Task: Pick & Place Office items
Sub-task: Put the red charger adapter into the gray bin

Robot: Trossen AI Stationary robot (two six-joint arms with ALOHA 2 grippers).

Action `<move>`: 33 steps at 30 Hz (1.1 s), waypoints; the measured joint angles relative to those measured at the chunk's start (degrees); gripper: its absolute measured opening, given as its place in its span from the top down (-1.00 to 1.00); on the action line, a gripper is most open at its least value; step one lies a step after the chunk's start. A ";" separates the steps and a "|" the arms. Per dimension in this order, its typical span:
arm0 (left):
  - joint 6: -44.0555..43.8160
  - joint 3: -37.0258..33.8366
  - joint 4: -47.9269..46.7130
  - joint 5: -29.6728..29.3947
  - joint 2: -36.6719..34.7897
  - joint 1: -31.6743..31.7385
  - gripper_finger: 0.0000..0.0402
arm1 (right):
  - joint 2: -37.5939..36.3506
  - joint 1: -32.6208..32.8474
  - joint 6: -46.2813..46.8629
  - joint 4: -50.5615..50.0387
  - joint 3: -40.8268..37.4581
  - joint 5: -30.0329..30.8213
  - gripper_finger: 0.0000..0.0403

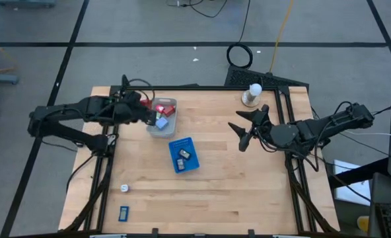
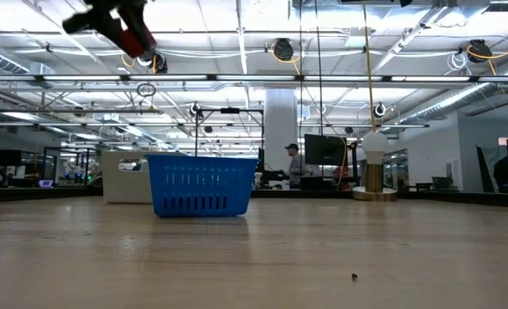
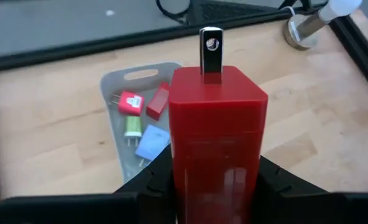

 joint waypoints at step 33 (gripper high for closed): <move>15.98 -31.99 37.47 30.66 0.56 30.10 0.42 | 0.00 -3.43 -0.62 0.25 0.00 0.15 -0.25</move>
